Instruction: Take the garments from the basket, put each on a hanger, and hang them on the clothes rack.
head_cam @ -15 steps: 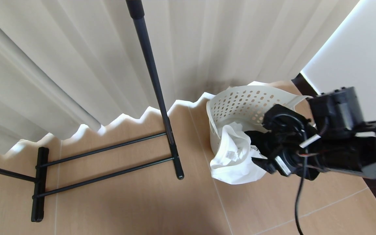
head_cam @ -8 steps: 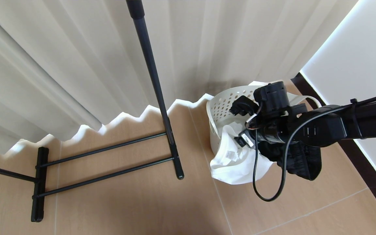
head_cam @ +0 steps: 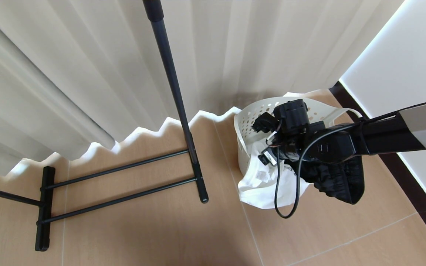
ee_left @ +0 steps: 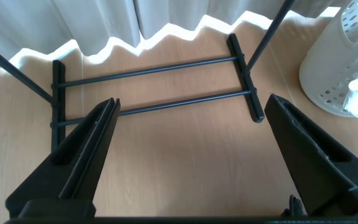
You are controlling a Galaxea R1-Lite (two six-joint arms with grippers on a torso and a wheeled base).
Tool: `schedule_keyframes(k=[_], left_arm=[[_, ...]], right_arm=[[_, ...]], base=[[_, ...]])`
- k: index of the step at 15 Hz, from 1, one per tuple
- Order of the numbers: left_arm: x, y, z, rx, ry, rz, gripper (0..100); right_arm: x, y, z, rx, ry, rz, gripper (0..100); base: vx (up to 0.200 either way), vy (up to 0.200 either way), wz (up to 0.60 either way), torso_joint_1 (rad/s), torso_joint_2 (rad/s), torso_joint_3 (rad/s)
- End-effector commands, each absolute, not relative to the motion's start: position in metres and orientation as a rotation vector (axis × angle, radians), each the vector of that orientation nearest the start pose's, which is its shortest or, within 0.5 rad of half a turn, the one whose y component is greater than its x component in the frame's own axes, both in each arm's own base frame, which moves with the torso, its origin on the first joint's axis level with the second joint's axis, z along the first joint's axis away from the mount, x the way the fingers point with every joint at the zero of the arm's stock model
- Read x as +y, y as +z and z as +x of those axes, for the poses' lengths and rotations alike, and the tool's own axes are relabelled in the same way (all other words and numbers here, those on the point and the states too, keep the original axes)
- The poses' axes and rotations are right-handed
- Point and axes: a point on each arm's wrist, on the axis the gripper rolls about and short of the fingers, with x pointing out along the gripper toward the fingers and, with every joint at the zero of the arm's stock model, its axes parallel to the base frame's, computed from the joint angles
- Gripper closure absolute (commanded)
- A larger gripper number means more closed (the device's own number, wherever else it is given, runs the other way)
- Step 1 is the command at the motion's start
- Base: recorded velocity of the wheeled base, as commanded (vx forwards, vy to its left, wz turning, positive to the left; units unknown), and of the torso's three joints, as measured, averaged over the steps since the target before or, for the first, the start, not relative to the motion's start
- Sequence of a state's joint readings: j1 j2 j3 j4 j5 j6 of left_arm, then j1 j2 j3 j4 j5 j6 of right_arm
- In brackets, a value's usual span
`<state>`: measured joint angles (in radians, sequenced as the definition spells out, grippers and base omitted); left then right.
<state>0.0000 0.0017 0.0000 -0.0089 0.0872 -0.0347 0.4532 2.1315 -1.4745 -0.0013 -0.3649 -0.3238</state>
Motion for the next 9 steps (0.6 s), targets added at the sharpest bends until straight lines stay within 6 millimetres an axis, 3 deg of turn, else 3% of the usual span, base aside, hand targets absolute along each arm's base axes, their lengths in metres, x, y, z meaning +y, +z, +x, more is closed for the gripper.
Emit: schedule_keyframes(k=[1, 9], left_arm=[[0.002, 0.076, -0.023, -0.009, 0.087, -0.036, 0], [0.002, 0.076, -0.023, -0.009, 0.087, -0.036, 0]], right_arm=[[0.18, 0.139, 0.398, 0.583, 0.173, -0.57, 0], [0.175, 0.122, 0.436, 0.571, 0.125, -0.552, 0]], base=[[0.0, 0.0, 0.0, 0.0, 0.0, 0.0], [0.0, 0.0, 0.0, 0.0, 0.0, 0.0]])
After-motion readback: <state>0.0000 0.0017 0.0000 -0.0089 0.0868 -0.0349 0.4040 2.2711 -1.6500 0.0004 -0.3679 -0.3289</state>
